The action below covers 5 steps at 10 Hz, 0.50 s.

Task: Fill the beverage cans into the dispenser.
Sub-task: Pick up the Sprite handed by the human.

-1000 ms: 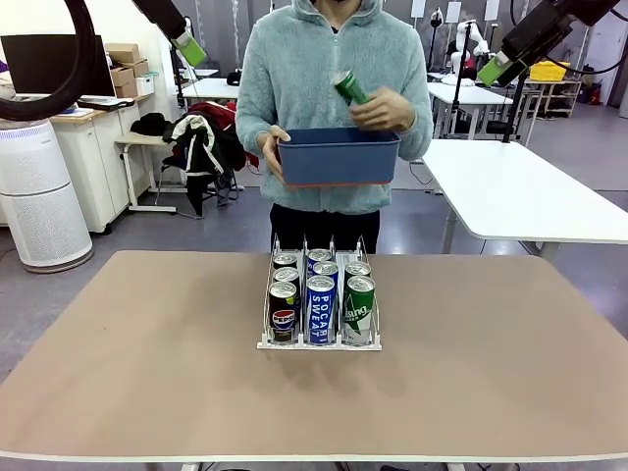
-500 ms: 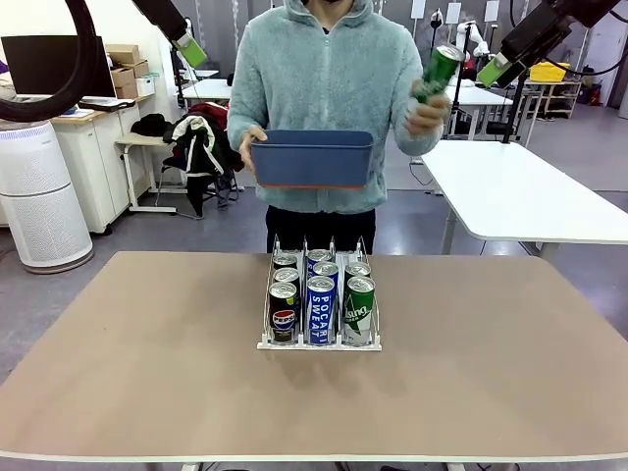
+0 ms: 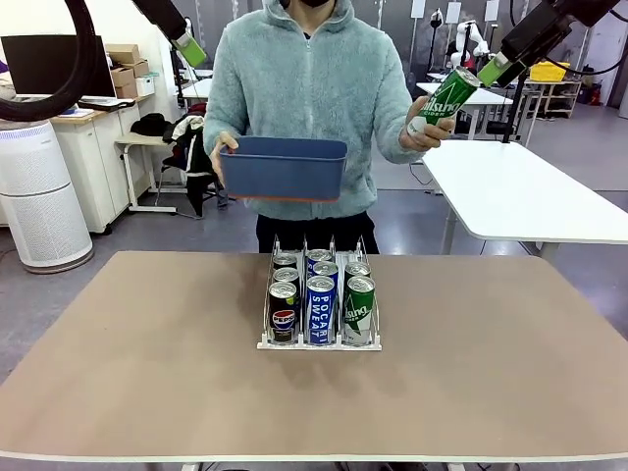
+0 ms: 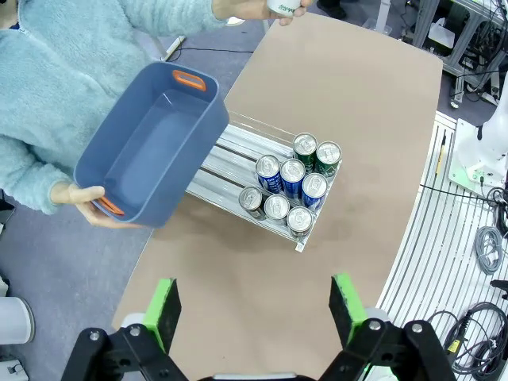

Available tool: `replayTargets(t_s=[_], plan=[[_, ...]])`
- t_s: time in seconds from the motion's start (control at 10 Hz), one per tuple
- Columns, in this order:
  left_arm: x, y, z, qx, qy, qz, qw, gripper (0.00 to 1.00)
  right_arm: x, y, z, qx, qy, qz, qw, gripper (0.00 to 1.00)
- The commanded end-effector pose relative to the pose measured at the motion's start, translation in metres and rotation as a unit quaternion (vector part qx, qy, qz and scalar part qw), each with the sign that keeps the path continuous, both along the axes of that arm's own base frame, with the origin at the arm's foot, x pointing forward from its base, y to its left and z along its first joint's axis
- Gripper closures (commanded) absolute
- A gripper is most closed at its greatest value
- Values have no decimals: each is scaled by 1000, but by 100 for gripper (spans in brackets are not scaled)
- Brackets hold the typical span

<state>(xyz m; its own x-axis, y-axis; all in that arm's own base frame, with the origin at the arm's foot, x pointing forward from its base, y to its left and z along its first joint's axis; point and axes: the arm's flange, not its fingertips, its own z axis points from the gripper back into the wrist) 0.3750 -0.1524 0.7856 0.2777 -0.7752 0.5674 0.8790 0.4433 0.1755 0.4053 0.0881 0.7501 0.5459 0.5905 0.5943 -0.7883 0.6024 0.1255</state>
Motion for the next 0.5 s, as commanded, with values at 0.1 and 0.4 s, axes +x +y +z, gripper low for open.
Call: replayTargets(t_s=[0.1,0.4], plan=[[0,4,-4,1,-5,-3,1000,0,0,0,-1,1,2,2,1000,0],[0,4,-4,1,-5,-3,1000,0,0,0,-1,1,2,2,1000,0]])
